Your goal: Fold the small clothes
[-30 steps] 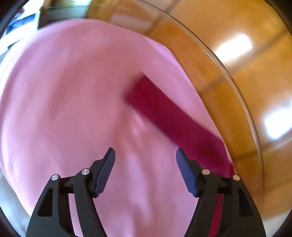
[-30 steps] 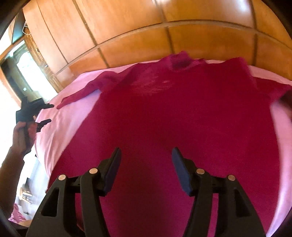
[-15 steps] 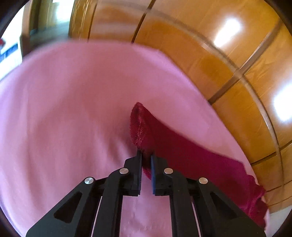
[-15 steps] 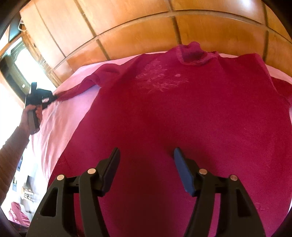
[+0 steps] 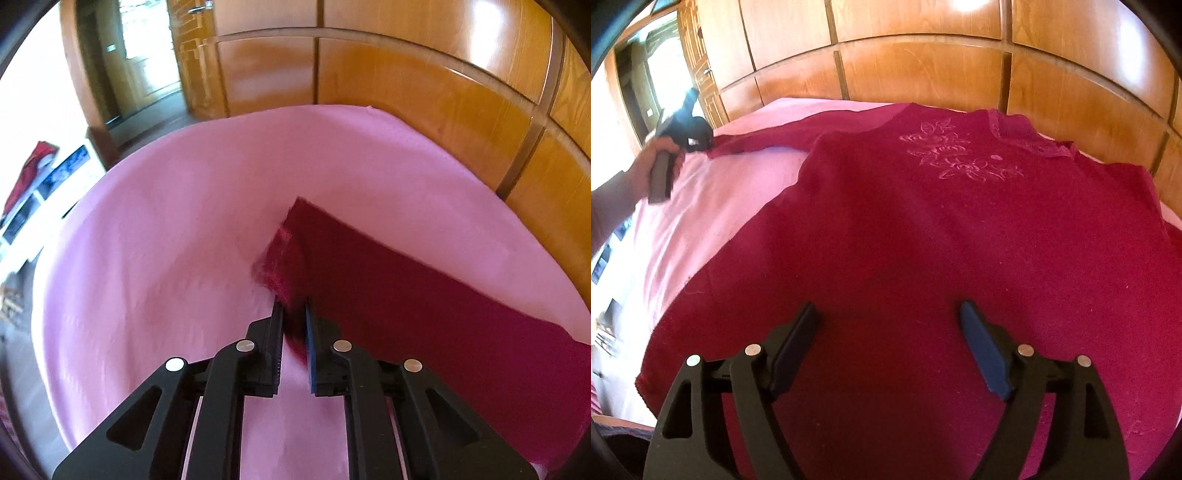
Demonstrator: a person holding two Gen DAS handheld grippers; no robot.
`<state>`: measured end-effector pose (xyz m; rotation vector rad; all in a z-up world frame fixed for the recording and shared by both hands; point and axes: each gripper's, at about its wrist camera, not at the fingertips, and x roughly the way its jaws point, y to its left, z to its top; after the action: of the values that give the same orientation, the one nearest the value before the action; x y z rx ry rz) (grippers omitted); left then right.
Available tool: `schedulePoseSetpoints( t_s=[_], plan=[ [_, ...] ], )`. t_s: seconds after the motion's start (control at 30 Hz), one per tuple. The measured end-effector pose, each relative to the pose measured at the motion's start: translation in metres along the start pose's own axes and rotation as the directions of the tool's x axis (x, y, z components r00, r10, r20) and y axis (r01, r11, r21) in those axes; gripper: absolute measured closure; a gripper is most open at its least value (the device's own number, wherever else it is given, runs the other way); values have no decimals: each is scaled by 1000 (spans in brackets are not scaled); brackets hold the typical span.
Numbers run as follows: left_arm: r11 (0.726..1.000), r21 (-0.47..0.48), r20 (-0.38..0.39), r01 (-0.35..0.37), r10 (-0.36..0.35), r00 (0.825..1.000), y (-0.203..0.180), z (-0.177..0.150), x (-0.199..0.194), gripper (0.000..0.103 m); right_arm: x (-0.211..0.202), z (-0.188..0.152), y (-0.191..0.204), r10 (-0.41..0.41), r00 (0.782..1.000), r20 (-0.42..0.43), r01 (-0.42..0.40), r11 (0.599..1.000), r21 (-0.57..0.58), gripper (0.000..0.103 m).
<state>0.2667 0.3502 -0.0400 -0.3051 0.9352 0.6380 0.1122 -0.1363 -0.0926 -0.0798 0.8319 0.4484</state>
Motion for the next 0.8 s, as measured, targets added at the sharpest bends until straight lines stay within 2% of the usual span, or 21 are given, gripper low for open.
schedulePoseSetpoints(
  t_s=[0.03,0.1,0.17,0.23,0.33,0.4,0.43,0.5,0.53,0.57,0.63,0.67,0.7,0.77,0.8],
  plan=[
    [1000,-9,13,8,-8,1000,-2,-5,-8,79,-2,0,-1,4,1000,3,-4,1000,3,23],
    [997,2,56,81,-81,995,-13,-18,-34,55,-6,0,-1,13,1000,8,-13,1000,12,23],
    [982,35,99,184,-186,978,-33,-35,-63,46,-8,2,-4,34,999,13,-34,999,39,25],
    [957,95,111,275,-285,952,-57,-54,-87,46,-19,4,-19,47,998,29,-50,993,103,34],
    [885,221,88,409,-436,896,-103,-96,-128,46,-56,4,-66,-43,993,108,15,969,246,34],
    [817,323,51,477,-519,854,-138,-133,-155,46,-80,-1,-95,-142,980,142,91,943,319,34],
    [771,387,14,506,-554,833,-160,-156,-167,46,-95,-6,-117,-220,963,155,149,917,371,34],
    [710,450,-36,541,-591,806,-188,-187,-179,46,-118,-15,-156,-355,923,150,253,852,458,34],
    [687,473,-52,552,-604,795,-197,-199,-183,46,-131,-23,-181,-445,886,130,325,796,511,34],
    [656,514,-71,552,-609,790,-213,-219,-189,46,-138,-28,-197,-505,856,113,376,757,534,34],
    [627,553,-99,549,-605,790,-232,-241,-190,46,-144,-34,-229,-601,796,71,485,703,520,35],
    [607,560,-133,564,-606,785,-241,-254,-188,46,-142,-36,-240,-630,775,43,530,686,499,35],
    [604,561,-143,566,-603,785,-244,-260,-185,46,-137,-38,-252,-651,759,13,569,672,474,37],
    [608,582,-130,540,-586,800,-254,-264,-179,46,-123,-40,-274,-679,732,-47,632,653,417,41],
    [608,588,-134,534,-577,805,-254,-267,-177,46,-116,-40,-284,-680,730,-75,648,653,392,42]
  ],
)
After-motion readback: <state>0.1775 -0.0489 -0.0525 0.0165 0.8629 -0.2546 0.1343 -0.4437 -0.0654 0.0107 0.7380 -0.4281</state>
